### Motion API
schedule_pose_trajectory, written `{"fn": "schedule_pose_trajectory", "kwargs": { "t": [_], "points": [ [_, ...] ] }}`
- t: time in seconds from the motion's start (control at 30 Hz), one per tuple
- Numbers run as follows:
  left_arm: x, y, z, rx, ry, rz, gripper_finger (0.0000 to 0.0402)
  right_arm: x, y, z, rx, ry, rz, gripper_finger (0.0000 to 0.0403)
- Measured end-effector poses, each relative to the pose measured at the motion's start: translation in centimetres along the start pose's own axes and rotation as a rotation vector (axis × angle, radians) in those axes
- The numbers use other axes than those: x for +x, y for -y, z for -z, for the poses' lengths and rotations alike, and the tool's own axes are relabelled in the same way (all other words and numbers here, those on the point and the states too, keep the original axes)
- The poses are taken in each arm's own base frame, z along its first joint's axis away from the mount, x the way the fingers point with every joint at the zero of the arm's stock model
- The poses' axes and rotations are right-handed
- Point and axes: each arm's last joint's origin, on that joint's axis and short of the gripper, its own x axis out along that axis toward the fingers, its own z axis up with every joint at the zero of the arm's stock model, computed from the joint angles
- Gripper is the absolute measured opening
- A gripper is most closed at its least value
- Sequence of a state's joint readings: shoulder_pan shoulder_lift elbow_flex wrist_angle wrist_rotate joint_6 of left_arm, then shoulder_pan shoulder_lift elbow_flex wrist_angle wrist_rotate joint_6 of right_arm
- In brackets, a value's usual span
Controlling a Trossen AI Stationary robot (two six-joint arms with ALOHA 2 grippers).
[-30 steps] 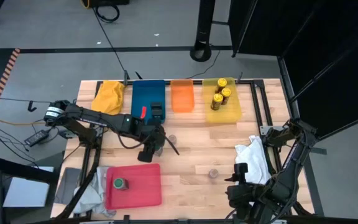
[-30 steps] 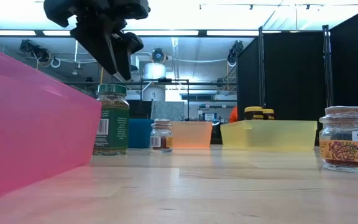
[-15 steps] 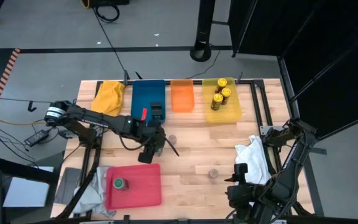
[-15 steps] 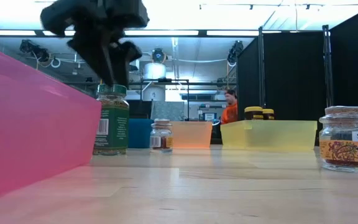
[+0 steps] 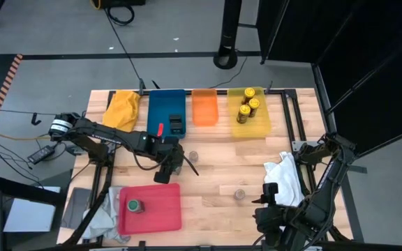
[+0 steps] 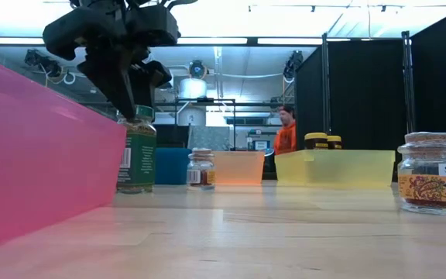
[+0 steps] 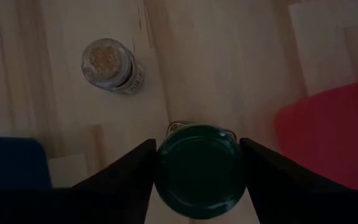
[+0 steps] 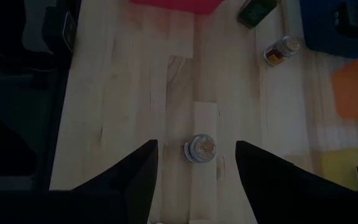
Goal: Sort spices by type
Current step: Put the green seasoning bottle into the red bin
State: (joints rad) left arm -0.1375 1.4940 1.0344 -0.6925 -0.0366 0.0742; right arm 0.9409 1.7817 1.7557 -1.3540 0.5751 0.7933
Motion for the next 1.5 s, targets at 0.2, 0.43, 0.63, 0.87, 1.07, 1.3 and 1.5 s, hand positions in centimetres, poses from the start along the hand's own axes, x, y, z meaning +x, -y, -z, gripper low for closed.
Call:
{"fn": "schedule_pose_trajectory", "kwargs": {
  "t": [0.2,0.43,0.63,0.87,1.07,1.3,1.5],
  "points": [
    [0.0,0.0,0.1,-0.002,-0.008,-0.003,0.0198,0.0,0.0,0.0,0.001,0.000,0.000,0.0224],
    [0.1,-0.1,0.1,-0.026,-0.013,-0.021,0.0198,0.0,0.0,0.0,0.001,0.000,0.000,0.0224],
    [-0.2,-0.1,-0.2,-0.037,-0.010,-0.024,0.0198,0.0,0.0,0.0,0.001,0.000,0.000,0.0224],
    [-1.7,-0.3,-1.4,-0.058,-0.004,-0.047,0.0197,0.0,0.0,0.0,0.013,0.001,0.000,0.0224],
    [-3.2,0.0,-2.2,-0.069,-0.003,-0.062,0.0197,0.0,0.0,0.0,0.020,0.001,-0.001,0.0224],
    [-4.9,1.1,-3.1,-0.059,0.006,-0.062,0.0197,0.0,0.0,0.0,0.019,0.001,-0.001,0.0224],
    [-6.6,2.6,-4.0,-0.029,0.044,-0.084,0.0197,0.0,0.0,0.0,0.018,0.001,0.000,0.0224]
  ]
}}
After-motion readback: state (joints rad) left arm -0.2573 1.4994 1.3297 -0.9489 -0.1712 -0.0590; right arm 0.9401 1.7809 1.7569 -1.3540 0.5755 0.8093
